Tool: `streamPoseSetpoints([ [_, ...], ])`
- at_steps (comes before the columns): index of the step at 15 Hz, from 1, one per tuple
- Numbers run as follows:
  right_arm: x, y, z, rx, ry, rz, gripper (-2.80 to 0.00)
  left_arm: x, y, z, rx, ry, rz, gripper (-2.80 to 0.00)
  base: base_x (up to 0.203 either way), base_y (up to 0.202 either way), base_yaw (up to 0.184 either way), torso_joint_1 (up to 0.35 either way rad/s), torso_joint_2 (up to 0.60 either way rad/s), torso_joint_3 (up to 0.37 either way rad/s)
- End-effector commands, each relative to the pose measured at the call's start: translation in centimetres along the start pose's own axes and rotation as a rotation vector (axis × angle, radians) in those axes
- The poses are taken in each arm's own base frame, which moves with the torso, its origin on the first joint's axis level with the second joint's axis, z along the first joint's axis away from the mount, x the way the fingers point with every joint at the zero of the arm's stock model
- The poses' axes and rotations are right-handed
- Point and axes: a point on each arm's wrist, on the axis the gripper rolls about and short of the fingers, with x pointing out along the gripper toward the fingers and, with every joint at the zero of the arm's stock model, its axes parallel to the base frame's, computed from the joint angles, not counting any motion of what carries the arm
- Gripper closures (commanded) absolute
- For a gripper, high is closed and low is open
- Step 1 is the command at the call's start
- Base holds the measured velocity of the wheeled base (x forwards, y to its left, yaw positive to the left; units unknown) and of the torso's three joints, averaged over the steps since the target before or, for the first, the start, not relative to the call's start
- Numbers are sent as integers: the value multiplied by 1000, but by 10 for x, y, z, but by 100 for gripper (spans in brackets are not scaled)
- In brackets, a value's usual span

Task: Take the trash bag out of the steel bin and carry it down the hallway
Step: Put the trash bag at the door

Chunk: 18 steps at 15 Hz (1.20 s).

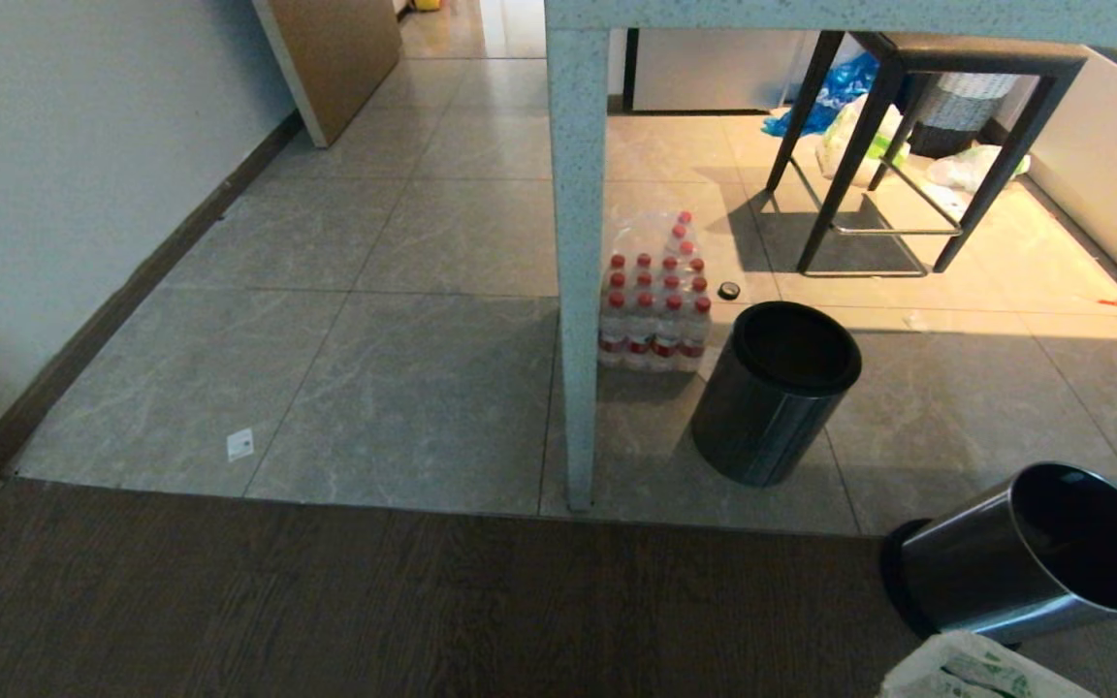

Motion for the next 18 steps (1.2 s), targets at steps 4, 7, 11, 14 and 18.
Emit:
streamPoseSetpoints([
  [4, 0, 0, 0, 0, 1, 1, 0, 0, 0, 0, 0, 0, 0, 0, 0, 0, 0, 3, 1, 202],
  [7, 0, 0, 0, 0, 1, 1, 0, 0, 0, 0, 0, 0, 0, 0, 0, 0, 0, 0, 3, 199],
  [11, 0, 0, 0, 0, 2, 1, 0, 0, 0, 0, 0, 0, 0, 0, 0, 0, 0, 2, 4, 207],
  [14, 0, 0, 0, 0, 2, 1, 0, 0, 0, 0, 0, 0, 0, 0, 0, 0, 0, 4, 2, 199],
  [18, 0, 0, 0, 0, 3, 1, 0, 0, 0, 0, 0, 0, 0, 0, 0, 0, 0, 6, 5, 206],
])
